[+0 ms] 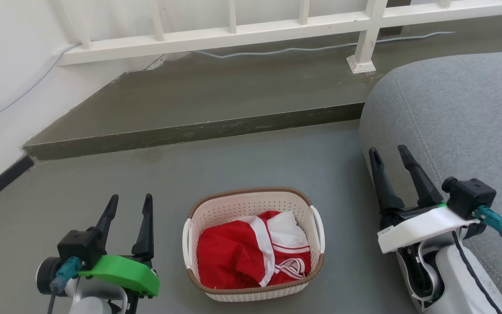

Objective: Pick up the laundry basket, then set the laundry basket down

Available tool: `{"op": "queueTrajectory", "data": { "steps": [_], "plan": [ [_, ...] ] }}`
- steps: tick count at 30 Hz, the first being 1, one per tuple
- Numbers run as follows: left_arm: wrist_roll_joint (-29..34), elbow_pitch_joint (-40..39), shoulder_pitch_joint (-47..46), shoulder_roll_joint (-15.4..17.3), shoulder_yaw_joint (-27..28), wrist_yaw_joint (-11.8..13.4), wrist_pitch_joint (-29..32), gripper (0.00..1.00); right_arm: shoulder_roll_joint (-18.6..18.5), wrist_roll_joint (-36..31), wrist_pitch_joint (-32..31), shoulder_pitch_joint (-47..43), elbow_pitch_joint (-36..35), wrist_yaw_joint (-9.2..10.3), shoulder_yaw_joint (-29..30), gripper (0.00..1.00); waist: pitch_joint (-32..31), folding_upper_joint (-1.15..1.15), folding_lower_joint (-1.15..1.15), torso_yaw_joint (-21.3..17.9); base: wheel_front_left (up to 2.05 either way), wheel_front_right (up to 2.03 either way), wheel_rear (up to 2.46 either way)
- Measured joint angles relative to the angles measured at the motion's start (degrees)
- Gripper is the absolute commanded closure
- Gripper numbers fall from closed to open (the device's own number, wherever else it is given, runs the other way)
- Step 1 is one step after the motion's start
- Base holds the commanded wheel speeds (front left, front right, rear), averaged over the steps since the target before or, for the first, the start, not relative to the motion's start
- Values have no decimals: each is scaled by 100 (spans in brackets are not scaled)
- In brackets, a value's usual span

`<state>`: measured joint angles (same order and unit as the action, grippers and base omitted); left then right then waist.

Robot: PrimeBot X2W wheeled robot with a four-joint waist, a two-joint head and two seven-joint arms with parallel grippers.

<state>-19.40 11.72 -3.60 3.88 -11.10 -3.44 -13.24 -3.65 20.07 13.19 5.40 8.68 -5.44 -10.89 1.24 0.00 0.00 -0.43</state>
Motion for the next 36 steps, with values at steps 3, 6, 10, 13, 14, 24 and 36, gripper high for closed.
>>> {"op": "queueTrajectory", "data": {
  "steps": [3,6,10,13,14,24,36],
  "plan": [
    [216,-5,-3,-1,-10,0,-63,0,2,-222,49,2,0,-1,-38,0,0,0,0,-7,0,0,0],
    [428,-12,-13,-8,-20,1,-103,0,4,-412,99,2,2,-1,-46,0,-1,0,0,-12,0,0,0],
    [450,-7,-16,-34,-14,1,-103,0,9,-446,100,2,53,-1,-32,0,-2,0,0,-12,0,0,0],
    [450,-7,-17,-52,-7,1,-103,0,11,-446,100,2,70,-1,-20,0,-1,0,0,-12,0,0,0],
    [450,-5,-18,-58,-2,1,-103,0,13,-446,100,2,73,-1,-12,0,-1,0,0,-12,0,0,0],
    [464,4,-26,-80,57,0,-103,0,31,-453,124,6,90,-2,69,0,34,0,0,-13,0,0,0],
    [525,49,-104,-98,115,-5,-112,0,44,-504,124,42,94,-8,110,0,32,0,0,-13,0,0,0]
  ]
}}
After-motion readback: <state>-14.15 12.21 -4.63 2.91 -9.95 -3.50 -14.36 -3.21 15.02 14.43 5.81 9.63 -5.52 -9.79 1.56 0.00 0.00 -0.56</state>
